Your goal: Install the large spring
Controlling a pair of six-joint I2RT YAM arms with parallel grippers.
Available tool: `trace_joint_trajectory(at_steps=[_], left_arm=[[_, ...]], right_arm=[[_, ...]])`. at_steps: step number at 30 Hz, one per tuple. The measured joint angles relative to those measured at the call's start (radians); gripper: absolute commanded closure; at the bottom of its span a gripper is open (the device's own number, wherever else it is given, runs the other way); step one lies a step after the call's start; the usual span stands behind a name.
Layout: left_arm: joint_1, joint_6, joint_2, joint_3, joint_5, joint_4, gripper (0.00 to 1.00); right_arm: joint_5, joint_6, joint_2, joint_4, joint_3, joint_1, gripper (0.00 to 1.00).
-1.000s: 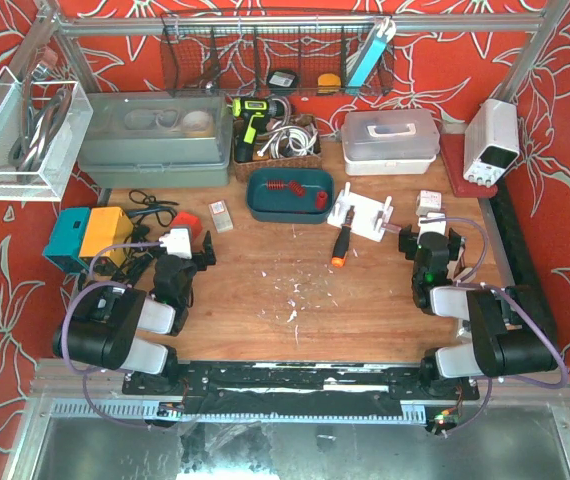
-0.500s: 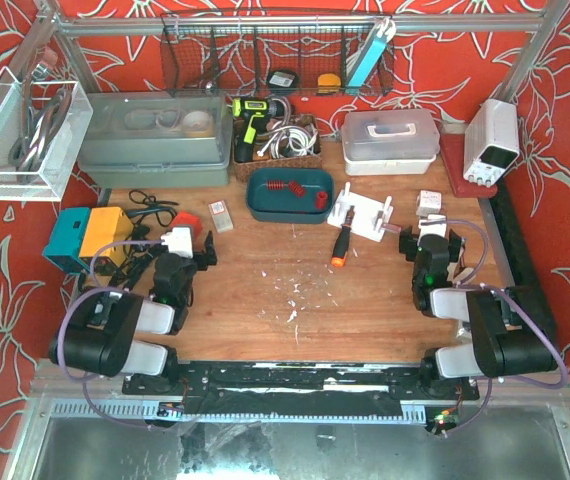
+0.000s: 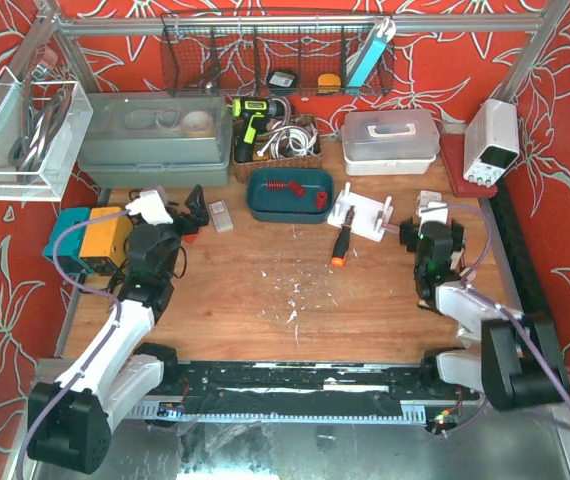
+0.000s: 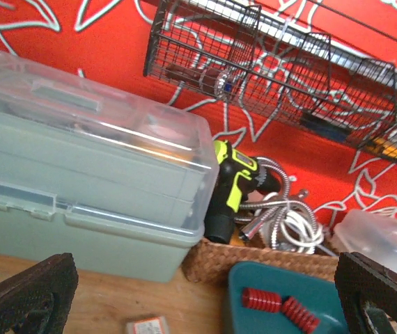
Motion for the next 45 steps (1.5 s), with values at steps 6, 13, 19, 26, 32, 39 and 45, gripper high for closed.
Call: trace_joint_trajectory(at_steps=[6, 13, 19, 26, 32, 39, 45], left_arm=[[0.000, -0.154, -0.053, 0.119, 0.011, -0.249, 0.00], [0.000, -0.290, -0.053, 0.241, 0.130, -0.449, 0.00], [-0.021, -0.369, -0.039, 0.102, 0.332, -0.409, 0.00], [-0.245, -0.369, 0.046, 0.020, 0.331, -0.360, 0.00], [-0.464, -0.278, 0.161, 0.042, 0.277, -0.291, 0.00], [-0.544, -0.201, 0.257, -0.022, 0.270, -0.206, 0.00], [-0.550, -0.148, 0.288, -0.045, 0.224, -0.174, 0.00]], right_arm=[[-0.026, 0.087, -0.233, -0.367, 0.310, 0.006, 0.01], [-0.108, 0.372, -0.280, -0.777, 0.532, 0.006, 0.01], [-0.277, 0.476, -0.317, -0.911, 0.481, -0.001, 0.02], [-0.437, 0.517, -0.227, -0.975, 0.450, 0.032, 0.13], [-0.461, 0.534, -0.179, -0.959, 0.409, 0.152, 0.21], [-0.383, 0.631, -0.051, -0.897, 0.405, 0.293, 0.35], [-0.334, 0.678, 0.085, -0.811, 0.418, 0.343, 0.35]])
